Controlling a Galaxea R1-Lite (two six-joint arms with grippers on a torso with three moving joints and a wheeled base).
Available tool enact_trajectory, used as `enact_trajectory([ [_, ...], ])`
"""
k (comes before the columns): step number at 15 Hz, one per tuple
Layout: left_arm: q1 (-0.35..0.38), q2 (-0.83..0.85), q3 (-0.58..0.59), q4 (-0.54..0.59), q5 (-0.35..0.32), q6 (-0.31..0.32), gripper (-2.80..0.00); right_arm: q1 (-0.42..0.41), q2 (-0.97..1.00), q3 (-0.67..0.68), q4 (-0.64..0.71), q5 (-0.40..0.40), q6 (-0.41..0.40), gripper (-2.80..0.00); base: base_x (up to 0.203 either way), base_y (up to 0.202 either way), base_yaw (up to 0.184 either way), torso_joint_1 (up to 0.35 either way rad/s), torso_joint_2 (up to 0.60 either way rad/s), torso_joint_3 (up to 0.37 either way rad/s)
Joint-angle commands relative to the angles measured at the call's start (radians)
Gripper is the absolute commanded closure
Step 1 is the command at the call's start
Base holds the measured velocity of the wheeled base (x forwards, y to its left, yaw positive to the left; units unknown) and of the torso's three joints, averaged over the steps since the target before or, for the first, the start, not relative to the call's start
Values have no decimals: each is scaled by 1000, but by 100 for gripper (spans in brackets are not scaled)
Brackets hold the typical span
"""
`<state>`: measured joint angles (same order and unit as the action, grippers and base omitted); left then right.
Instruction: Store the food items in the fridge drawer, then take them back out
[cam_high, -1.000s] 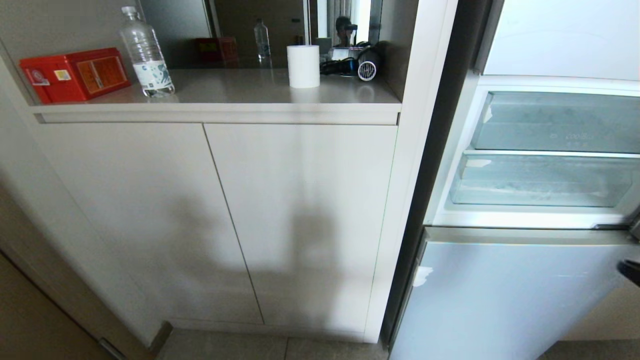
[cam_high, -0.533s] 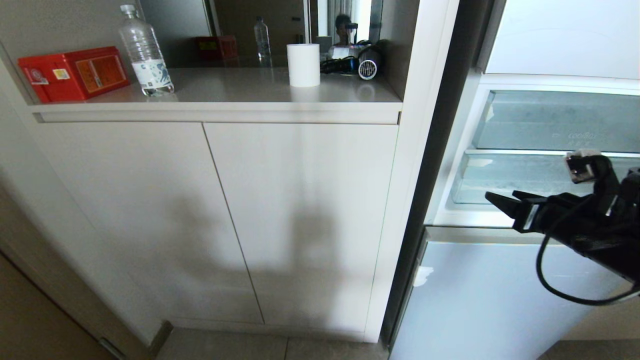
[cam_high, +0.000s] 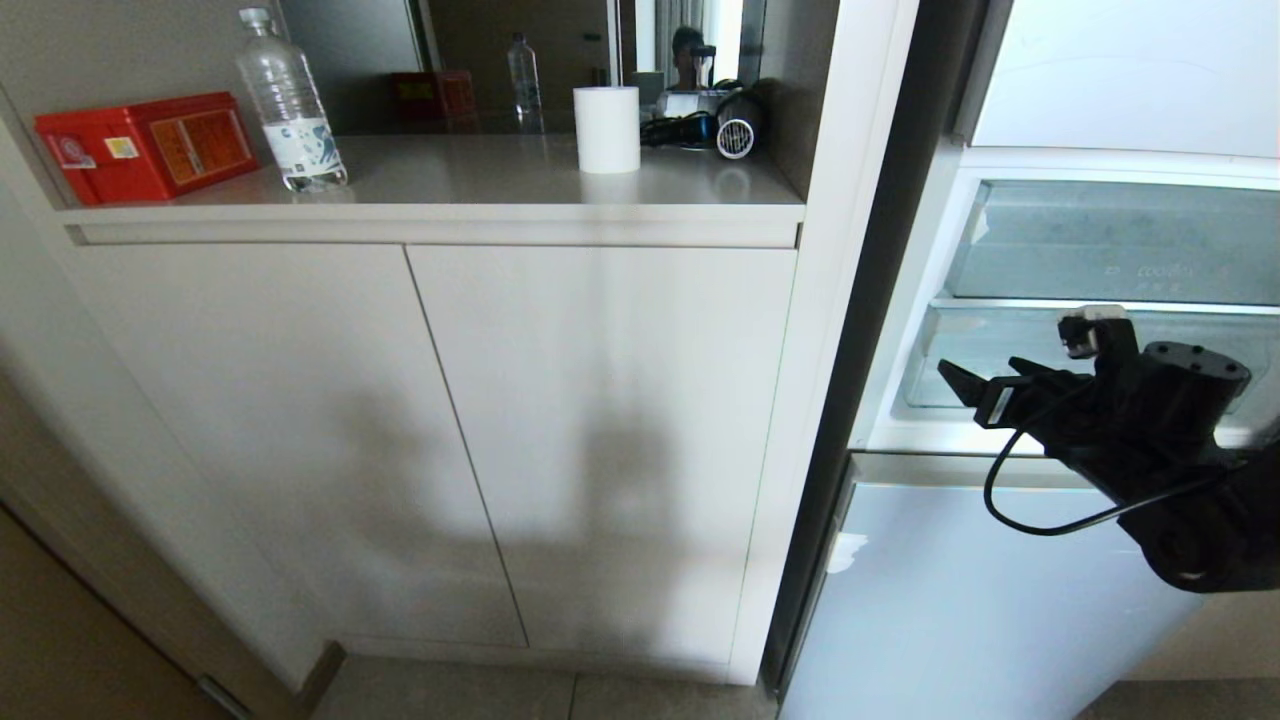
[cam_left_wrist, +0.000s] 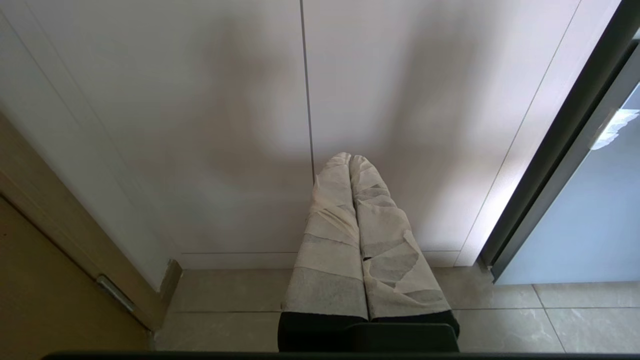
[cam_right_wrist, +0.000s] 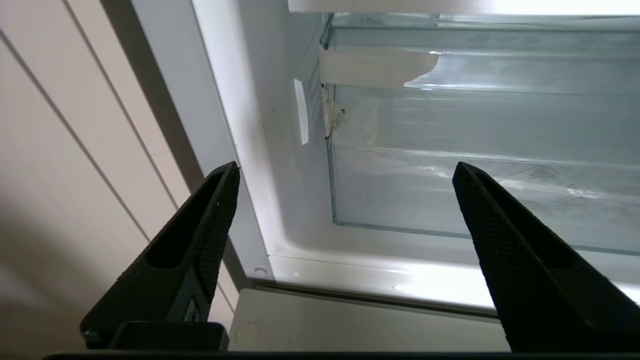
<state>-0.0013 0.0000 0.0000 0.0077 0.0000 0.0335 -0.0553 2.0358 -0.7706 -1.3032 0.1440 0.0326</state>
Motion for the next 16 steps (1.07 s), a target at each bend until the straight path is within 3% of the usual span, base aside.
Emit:
enact_trajectory([
  [1, 0, 2, 0, 0, 0, 0, 0, 3, 56, -31, -8, 1, -1, -280, 0, 0, 0, 0, 0, 0],
  [5, 1, 2, 0, 0, 0, 0, 0, 4, 131, -133, -8, -46, -28, -280, 0, 0, 0, 0, 0, 0],
  [16, 0, 2, 0, 0, 0, 0, 0, 5, 164, -253, 10, -56, -29, -280, 0, 0, 0, 0, 0, 0],
])
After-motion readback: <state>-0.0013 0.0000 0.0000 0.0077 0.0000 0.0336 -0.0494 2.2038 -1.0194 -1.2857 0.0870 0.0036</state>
